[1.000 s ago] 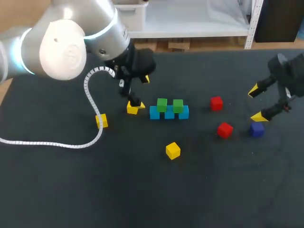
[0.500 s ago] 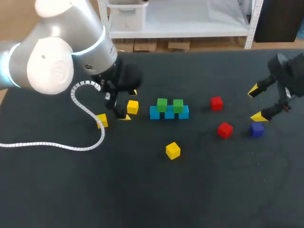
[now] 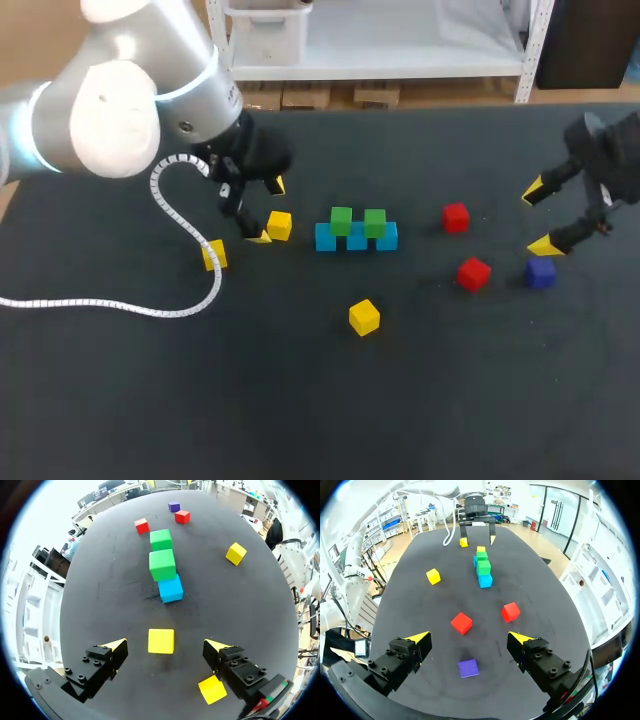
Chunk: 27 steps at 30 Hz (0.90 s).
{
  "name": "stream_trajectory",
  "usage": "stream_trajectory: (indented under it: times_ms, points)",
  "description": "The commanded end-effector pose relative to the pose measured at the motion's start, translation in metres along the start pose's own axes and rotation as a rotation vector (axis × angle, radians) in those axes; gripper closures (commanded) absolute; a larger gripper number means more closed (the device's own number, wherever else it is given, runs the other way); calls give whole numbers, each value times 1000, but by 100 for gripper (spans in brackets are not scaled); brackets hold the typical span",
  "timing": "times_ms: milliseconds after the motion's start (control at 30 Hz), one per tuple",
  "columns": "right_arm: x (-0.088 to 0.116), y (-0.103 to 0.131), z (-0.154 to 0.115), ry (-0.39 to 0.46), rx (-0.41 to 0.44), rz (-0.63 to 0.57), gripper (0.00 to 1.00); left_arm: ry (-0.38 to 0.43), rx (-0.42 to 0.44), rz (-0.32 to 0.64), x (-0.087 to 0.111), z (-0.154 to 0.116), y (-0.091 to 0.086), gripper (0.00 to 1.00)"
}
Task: Place the blue cubes, place green cubes on the blue cubes, place the yellow cubes on the green cubes, then place the red cubes on the yellow cubes, and place purple cube on the red cubes.
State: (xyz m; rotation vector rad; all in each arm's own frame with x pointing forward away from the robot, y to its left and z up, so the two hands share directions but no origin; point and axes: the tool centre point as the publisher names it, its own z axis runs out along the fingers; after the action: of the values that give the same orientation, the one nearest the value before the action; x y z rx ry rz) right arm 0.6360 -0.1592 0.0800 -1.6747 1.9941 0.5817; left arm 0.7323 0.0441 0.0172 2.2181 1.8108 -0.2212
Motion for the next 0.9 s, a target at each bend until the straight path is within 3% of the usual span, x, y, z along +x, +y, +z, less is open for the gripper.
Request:
stream_trajectory:
  times_ms: [33,533,633,700,900]
  points:
    - [0,0,0,-2,0,-1,0,4,54,-7,1,7,9,0]
    - [0,0,0,-2,0,-1,0,8,102,-9,0,16,4,3]
    - [0,0,0,-2,0,-1,0,9,100,-6,-1,17,4,19]
    - [0,0,0,-2,0,-1,0,5,93,-7,-2,18,4,53]
    - [0,0,0,-2,0,-1,0,6,95,-6,-4,20,1,73]
